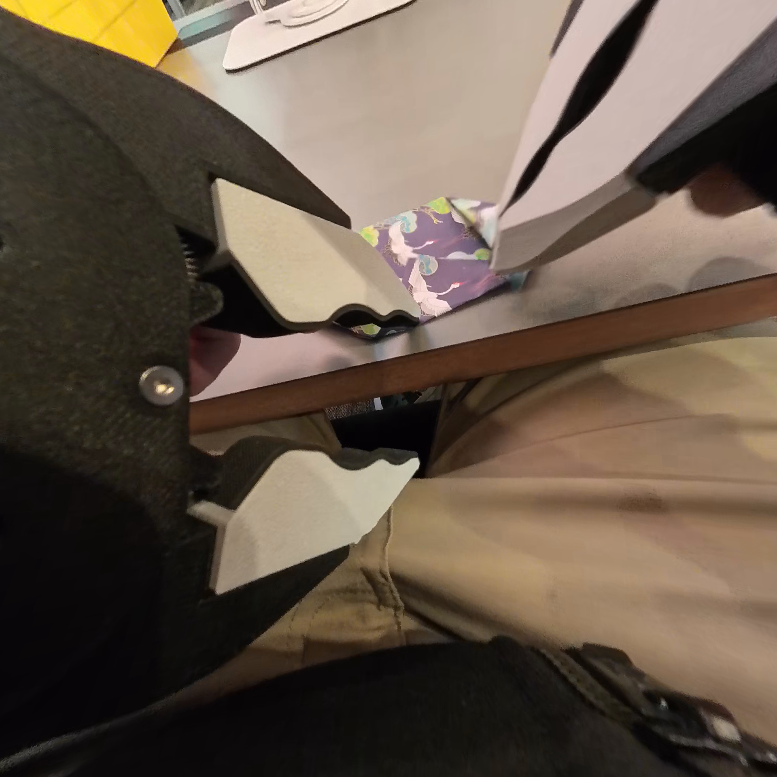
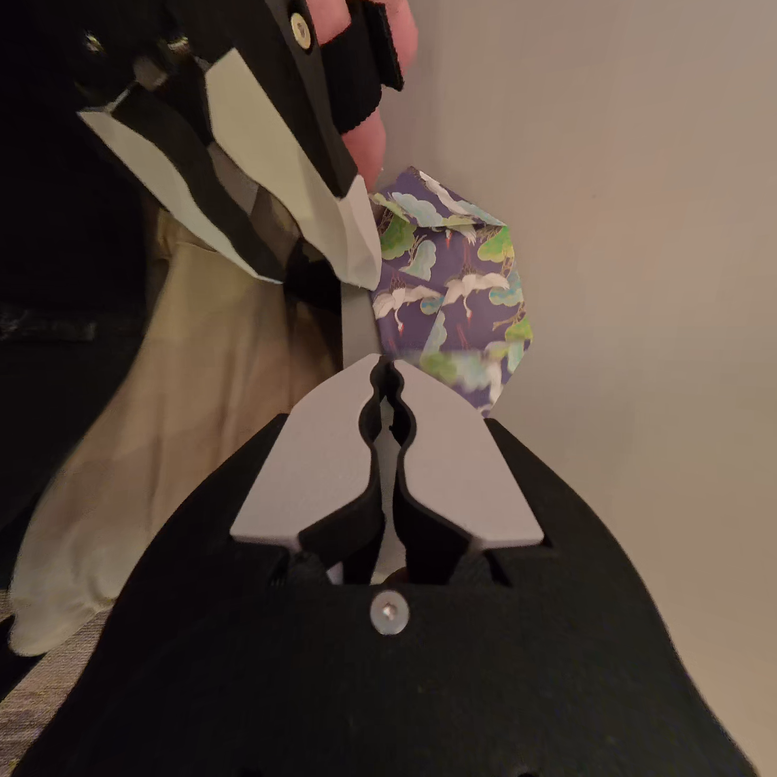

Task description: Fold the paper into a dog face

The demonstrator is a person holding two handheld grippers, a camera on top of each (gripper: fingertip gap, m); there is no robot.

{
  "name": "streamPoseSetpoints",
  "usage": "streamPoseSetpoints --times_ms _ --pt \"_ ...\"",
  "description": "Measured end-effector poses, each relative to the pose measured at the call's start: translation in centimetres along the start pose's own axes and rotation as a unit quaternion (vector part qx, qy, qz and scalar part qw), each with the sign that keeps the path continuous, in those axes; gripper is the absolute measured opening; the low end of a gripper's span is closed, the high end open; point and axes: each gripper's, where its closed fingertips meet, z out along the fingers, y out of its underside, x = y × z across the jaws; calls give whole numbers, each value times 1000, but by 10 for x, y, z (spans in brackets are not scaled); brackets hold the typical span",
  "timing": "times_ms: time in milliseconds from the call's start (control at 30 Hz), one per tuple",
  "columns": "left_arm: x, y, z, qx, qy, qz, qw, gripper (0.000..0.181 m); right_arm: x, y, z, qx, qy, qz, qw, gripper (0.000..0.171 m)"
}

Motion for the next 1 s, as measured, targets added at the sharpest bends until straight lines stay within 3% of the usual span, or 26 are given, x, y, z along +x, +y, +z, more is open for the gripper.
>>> streamPoseSetpoints --times_ms 33,233,1000 --pt "0 0 0 0 -1 0 1000 55 0 -2 5 -5 4 -6 1000 0" --pt "1 0 0 0 -3 1 1000 56 3 -5 19 -28 16 -21 999 0" --pt "2 17 -10 -27 -28 -4 999 43 4 18 3 -46 14 -6 999 0"
